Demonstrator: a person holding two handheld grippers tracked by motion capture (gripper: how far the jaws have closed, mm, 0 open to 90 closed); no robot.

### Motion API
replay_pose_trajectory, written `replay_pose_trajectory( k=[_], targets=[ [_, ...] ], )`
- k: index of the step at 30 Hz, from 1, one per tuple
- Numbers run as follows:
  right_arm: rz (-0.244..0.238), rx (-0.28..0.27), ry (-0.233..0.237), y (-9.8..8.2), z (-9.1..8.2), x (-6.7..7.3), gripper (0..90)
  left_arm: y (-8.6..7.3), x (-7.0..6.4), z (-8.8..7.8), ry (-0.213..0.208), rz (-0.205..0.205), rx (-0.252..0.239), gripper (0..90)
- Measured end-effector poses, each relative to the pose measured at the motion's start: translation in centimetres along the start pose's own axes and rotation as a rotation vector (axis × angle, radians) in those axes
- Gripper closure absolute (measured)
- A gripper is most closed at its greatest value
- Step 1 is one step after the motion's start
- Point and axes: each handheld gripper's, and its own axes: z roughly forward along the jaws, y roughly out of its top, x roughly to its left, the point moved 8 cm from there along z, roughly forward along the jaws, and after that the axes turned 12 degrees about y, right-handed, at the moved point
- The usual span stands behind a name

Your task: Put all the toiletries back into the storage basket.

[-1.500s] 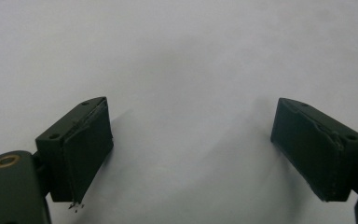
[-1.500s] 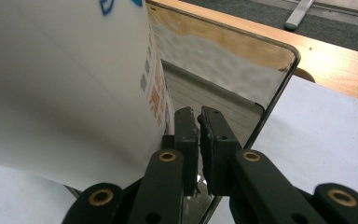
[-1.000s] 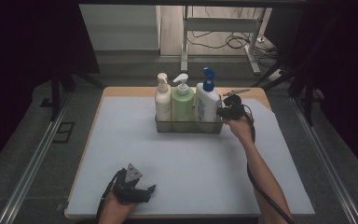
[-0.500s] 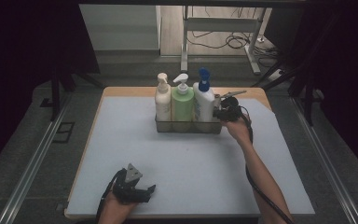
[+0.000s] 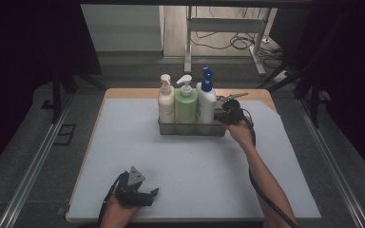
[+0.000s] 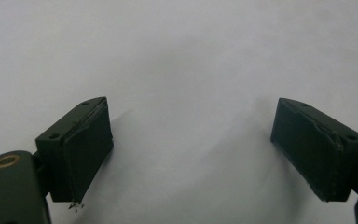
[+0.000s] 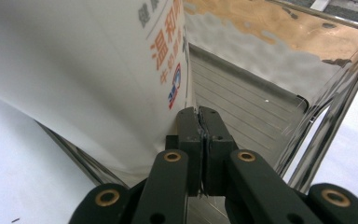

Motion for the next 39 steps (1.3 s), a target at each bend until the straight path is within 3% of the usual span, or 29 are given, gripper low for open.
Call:
replay_pose_trajectory(
  k=[17, 39],
  targets=[
    [-0.001, -0.001, 0.009, 0.1, -0.3, 0.4, 89.4, 0.0, 0.0, 0.0, 0.001, 0.003, 0.002, 12.2],
    [-0.039, 0.022, 0.017, -0.1, -0.4, 1.6, 89.4, 0.0, 0.0, 0.0, 0.001, 0.003, 0.003, 12.2]
  ],
)
